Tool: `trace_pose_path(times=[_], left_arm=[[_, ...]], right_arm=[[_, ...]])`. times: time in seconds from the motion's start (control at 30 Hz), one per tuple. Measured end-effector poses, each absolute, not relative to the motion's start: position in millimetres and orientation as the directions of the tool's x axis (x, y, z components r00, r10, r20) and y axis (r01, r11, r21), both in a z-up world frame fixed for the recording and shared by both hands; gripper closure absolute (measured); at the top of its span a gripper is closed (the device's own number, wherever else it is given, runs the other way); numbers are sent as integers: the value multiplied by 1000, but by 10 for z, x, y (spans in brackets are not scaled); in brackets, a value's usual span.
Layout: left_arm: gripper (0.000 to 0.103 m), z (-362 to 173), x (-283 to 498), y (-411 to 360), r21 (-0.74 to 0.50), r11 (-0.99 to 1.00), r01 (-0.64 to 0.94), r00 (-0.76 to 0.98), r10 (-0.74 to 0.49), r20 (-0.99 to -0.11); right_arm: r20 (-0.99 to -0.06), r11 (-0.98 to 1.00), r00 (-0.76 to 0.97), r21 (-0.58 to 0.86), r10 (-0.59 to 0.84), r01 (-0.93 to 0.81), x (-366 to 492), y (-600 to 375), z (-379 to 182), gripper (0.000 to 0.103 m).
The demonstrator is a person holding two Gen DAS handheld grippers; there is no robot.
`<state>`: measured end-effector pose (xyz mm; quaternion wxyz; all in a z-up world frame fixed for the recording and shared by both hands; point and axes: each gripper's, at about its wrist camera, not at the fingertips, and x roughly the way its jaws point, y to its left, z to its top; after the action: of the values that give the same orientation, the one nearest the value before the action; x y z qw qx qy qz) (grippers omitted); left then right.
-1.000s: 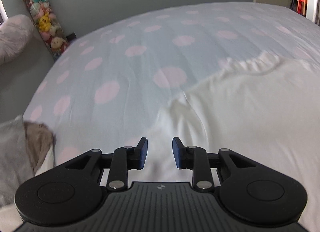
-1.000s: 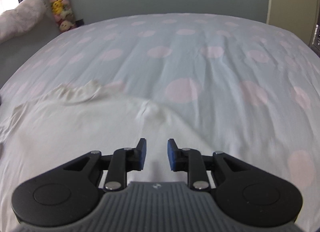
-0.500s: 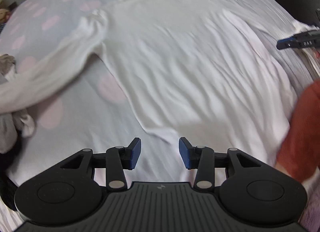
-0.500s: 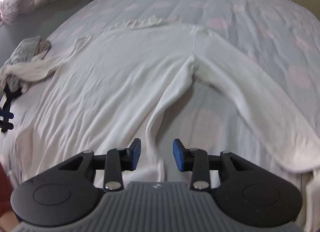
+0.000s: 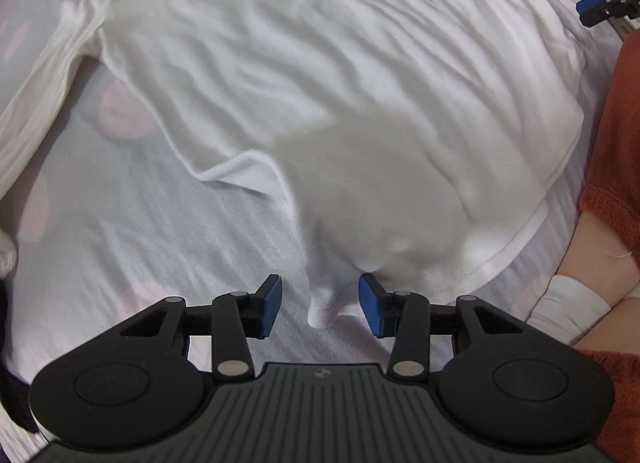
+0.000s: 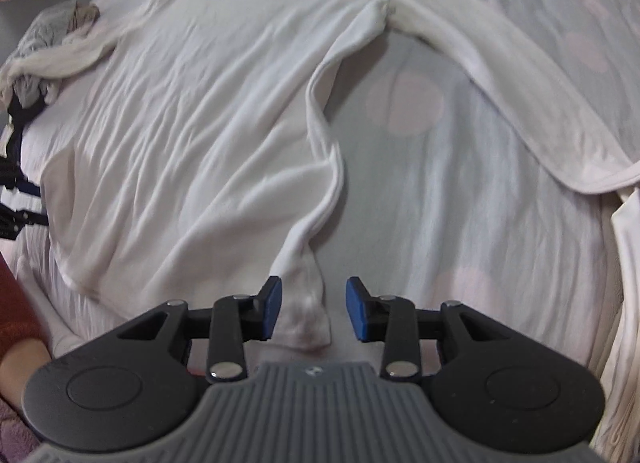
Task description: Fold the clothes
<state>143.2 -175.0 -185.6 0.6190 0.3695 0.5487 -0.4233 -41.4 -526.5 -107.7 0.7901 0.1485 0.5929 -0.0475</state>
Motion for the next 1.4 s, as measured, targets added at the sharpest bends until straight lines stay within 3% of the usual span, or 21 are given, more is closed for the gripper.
trace_pose_path(times=[0.33,0.37,0.4,0.5,0.7,0.83,0.87,0.9,0.97,1.23,1.4], left_arm=[[62,-1986,1676,-1686,-162,214,963,-119,-199,-973],[65,-1993,1710,-1680,-185,188,965,-146,-205,-968],[78,-2001,1746,-1673,-209,161,965,-173,-209,-962],[94,-2019,1825,-1666,-272,131,953,-243,-200,-949],[97,-1943,1922,-1600,-325,187,927,-286,-208,-935],[97,-1791,1890,-1545,-300,296,907,-244,-212,-946],[97,-1759,1886,-1553,-289,330,899,-229,-209,-951],[97,-1733,1884,-1564,-279,362,890,-215,-206,-955],[97,-1608,1821,-1506,-230,425,876,-160,-195,-968],[99,-1170,1664,-1336,-140,554,821,-37,-192,-981],[100,-1142,1539,-1288,-99,592,800,3,-169,-986]], right_arm=[[-995,982,-33,87,94,166,118,-4991,-1328,64],[-995,985,-45,77,85,155,137,-4963,-1313,64],[-996,987,-54,63,72,149,149,-4948,-1295,64],[-997,986,-65,35,46,164,166,-4993,-1250,64],[-996,979,-39,72,81,191,164,-5163,-1290,64],[-990,974,0,136,139,180,121,-5217,-1477,66],[-990,974,6,142,143,174,105,-5222,-1512,72],[-987,973,18,160,159,164,86,-5228,-1506,87],[-980,971,46,196,192,140,41,-5245,-1447,94],[-946,944,204,288,253,164,-412,-5430,-885,98],[-951,944,211,267,225,196,-829,-5506,-792,98]])
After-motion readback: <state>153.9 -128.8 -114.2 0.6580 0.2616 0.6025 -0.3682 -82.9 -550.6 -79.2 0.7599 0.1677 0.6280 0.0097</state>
